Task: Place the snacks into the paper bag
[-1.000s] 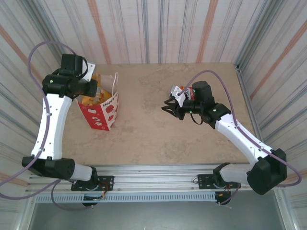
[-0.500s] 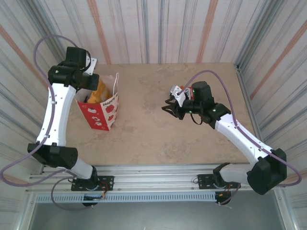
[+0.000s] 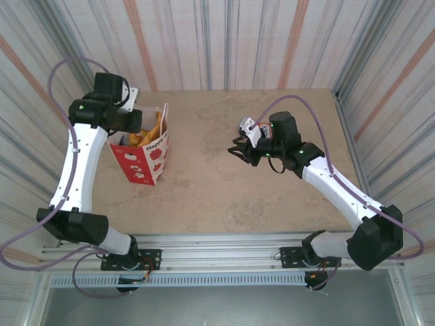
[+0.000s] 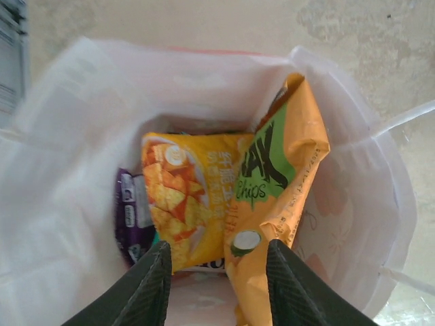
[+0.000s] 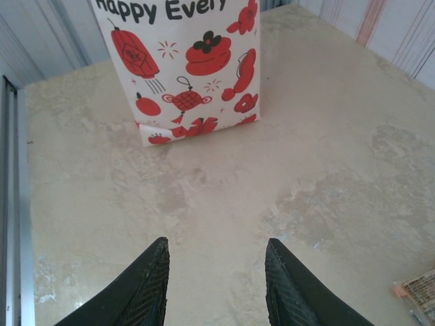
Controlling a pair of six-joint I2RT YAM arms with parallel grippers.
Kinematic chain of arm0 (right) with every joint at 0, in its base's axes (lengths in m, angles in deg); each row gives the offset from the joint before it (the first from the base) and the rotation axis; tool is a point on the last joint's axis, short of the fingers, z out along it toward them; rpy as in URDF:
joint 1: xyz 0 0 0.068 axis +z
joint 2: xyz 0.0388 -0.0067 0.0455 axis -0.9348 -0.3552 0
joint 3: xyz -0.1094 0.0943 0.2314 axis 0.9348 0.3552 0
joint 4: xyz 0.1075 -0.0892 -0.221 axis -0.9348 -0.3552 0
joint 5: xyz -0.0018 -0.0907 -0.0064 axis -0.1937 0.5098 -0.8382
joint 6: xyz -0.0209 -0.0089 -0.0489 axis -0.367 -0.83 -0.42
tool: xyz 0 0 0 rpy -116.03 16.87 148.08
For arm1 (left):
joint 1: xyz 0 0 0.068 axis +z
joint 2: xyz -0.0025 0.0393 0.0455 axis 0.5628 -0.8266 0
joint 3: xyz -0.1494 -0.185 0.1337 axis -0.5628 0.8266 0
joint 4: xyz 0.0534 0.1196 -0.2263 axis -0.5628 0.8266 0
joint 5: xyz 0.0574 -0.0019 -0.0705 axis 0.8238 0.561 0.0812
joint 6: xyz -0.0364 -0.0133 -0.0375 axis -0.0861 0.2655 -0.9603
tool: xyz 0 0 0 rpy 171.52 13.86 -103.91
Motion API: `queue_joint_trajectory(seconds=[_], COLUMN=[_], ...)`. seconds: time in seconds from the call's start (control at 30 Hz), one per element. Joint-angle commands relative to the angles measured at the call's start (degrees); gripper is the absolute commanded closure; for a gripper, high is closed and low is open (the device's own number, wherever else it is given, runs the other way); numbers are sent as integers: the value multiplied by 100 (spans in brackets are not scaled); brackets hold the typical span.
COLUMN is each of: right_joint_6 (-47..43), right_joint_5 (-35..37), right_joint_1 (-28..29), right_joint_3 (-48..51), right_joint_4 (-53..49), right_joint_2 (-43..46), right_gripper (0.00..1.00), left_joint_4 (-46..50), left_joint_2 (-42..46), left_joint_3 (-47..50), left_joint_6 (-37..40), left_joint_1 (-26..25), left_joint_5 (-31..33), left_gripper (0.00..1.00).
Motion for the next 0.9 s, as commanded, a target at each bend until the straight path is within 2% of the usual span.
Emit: queue_joint_trajectory(seconds=[0.0,0.2,0.47,0.87], right_joint_6=[106,101,342,829], right_joint_5=[-81,-22,49,173], right_joint_1=[66,75,58,23], right_joint_3=[-206,-143,-205,-309], right_joint_4=[-89,-138,-304,-447], right_joint_2=[-28,61,80,30], right_gripper=[60,60,57,54], left_joint_4=[-338,-467,-1020,-1142], left_joint_2=[-60,-370,-293,-13], left_joint_3=[207,471,1123,1201], left_joint_6=[-203,-389,-680,-740], left_joint_1=[30,30,0,-19], left_joint_5=[-153,-546,-1262,-1280], left_gripper=[59,61,63,61])
